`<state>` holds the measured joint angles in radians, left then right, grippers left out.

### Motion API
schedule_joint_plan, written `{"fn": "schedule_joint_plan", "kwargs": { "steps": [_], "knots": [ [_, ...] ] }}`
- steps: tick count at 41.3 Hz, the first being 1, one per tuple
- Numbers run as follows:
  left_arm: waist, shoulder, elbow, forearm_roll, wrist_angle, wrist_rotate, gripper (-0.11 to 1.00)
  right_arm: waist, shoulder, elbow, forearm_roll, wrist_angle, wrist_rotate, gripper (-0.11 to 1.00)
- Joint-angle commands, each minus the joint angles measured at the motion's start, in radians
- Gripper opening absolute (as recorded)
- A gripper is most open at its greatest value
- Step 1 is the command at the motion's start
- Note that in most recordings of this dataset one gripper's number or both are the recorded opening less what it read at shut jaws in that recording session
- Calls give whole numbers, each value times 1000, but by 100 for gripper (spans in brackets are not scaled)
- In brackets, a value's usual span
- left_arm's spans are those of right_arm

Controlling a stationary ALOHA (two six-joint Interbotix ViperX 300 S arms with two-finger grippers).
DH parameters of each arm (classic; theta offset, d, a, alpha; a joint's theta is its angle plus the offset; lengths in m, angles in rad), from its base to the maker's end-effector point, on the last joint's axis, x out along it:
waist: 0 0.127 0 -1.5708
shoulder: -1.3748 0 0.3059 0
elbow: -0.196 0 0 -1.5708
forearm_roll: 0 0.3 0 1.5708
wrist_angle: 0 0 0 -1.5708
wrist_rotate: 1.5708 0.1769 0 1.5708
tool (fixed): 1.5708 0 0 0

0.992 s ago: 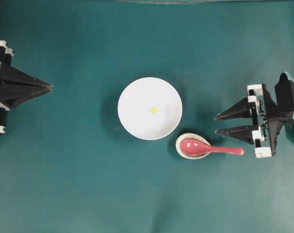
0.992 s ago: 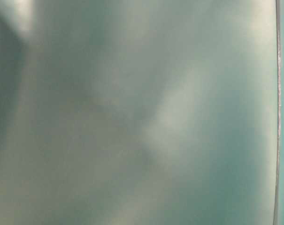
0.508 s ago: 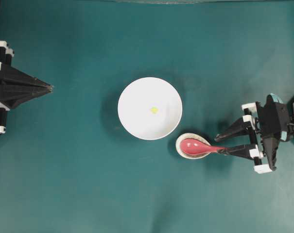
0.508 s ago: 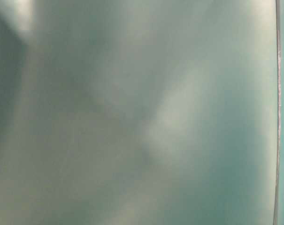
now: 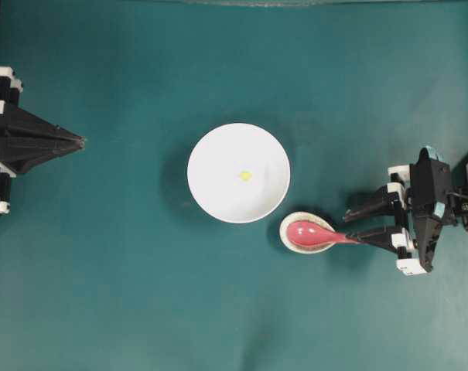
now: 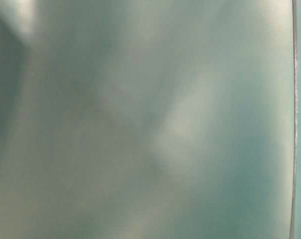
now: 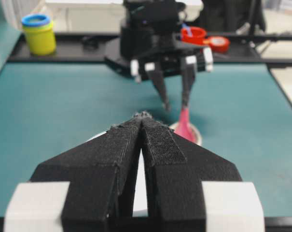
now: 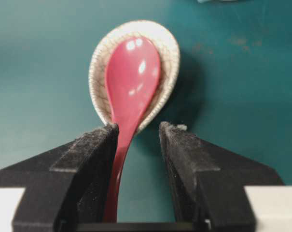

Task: Scoop the yellow hexagonal prism block from the bowl with a spoon using the right arm.
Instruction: 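Close the right gripper on the pink spoon handle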

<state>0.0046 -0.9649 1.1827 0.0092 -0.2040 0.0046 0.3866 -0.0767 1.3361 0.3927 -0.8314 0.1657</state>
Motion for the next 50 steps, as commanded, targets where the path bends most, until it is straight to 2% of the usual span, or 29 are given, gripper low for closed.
{"fn": "schedule_joint_plan", "kwargs": {
  "steps": [1,8,13,24,50],
  "knots": [
    [0,8,-14,2,0,0,0,44,14,-5,46,-54,-2,48],
    [0,8,-14,3,12,0,0,115,80,-6,118,-169,-2,47],
    [2,8,-14,2,20,0,0,135,127,-15,138,-210,-2,47],
    [2,8,-12,3,25,-2,0,141,206,-38,143,-244,-2,47],
    [0,8,-12,3,28,-2,0,156,210,-29,143,-259,-11,39]
  ]
}}
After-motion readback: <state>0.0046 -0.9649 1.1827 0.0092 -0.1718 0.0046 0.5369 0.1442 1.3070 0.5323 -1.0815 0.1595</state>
